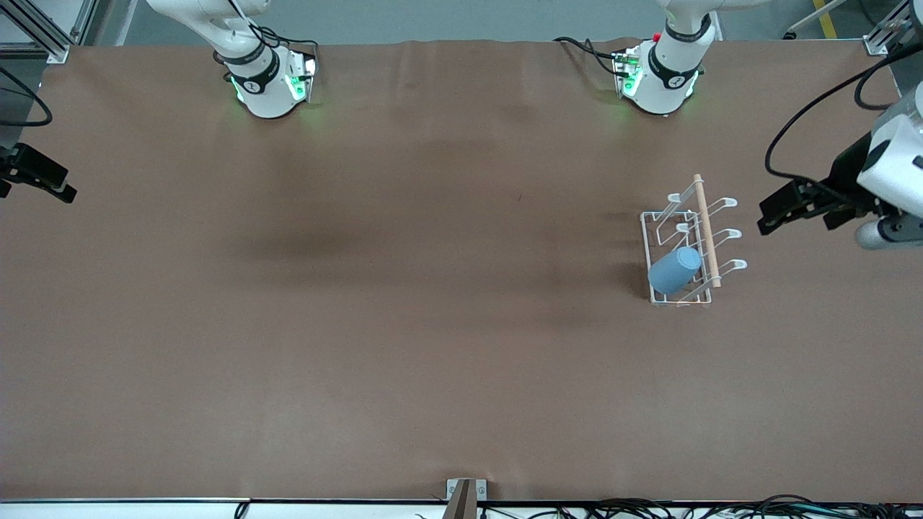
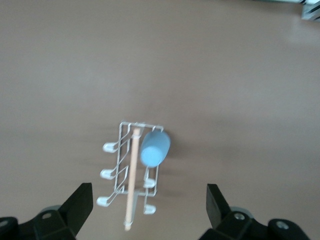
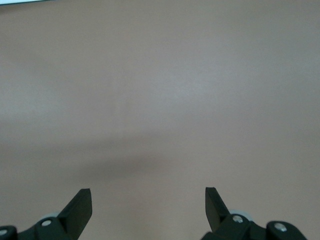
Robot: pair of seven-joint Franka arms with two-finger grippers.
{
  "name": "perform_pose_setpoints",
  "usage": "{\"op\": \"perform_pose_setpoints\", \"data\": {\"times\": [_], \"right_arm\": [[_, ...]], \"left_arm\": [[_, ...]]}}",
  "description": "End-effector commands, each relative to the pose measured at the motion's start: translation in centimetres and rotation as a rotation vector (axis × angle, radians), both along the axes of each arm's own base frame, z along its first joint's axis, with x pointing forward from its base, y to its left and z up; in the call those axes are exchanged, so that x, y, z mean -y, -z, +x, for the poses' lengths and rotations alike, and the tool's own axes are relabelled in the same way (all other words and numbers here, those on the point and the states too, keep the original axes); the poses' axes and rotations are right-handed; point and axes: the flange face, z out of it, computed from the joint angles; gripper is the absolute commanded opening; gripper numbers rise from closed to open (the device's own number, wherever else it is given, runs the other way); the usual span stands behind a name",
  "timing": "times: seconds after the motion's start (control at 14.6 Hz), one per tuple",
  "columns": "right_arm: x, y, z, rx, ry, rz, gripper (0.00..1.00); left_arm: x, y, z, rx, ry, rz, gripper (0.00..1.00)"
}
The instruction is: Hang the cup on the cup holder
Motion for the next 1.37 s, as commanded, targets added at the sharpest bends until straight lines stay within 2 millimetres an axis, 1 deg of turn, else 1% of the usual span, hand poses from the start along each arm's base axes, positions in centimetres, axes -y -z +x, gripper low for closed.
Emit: {"op": "perform_pose_setpoints", "data": {"times": [0.0, 0.07, 0.14, 0.27, 0.34, 0.55, 0.62, 0.75, 1.03, 1.3], "right_arm": [[0.1, -0.4, -0.7, 0.009, 0.015, -0.016, 1.0], [0.1, -0.4, -0.7, 0.009, 0.015, -0.016, 1.0], [0.1, -0.3, -0.7, 0.008, 0.015, -0.016, 1.0], [0.1, -0.3, -0.7, 0.006, 0.015, -0.015, 1.0], [0.2, -0.3, -0.7, 0.006, 0.016, -0.016, 1.0], [0.3, -0.3, -0.8, 0.006, 0.018, -0.016, 1.0], [0.3, -0.3, -0.8, 0.006, 0.019, -0.015, 1.0], [0.3, -0.3, -0.8, 0.006, 0.019, -0.015, 1.0], [0.4, -0.2, -0.7, 0.003, 0.021, -0.014, 1.0], [0.4, -0.2, -0.7, 0.005, 0.021, -0.015, 1.0]], "left_arm": [[-0.9, 1.2, -5.0, -0.033, -0.003, 0.018, 1.0], [-1.2, 1.6, -5.7, -0.039, -0.008, 0.022, 1.0], [-1.6, 1.5, -6.4, -0.04, -0.013, 0.025, 1.0], [-1.2, 1.8, -7.8, -0.045, 0.003, 0.043, 1.0], [-1.7, 1.8, -8.0, -0.048, 0.002, 0.043, 1.0], [-1.6, 1.3, -7.5, -0.045, 0.028, 0.043, 1.0], [-1.5, 1.5, -7.2, -0.051, 0.039, 0.043, 1.0], [-1.3, 0.6, -6.8, -0.031, 0.102, 0.042, 1.0], [-1.4, -0.8, -7.0, -0.034, 0.108, 0.041, 1.0], [-1.4, -0.9, -6.9, -0.033, 0.105, 0.041, 1.0]]}}
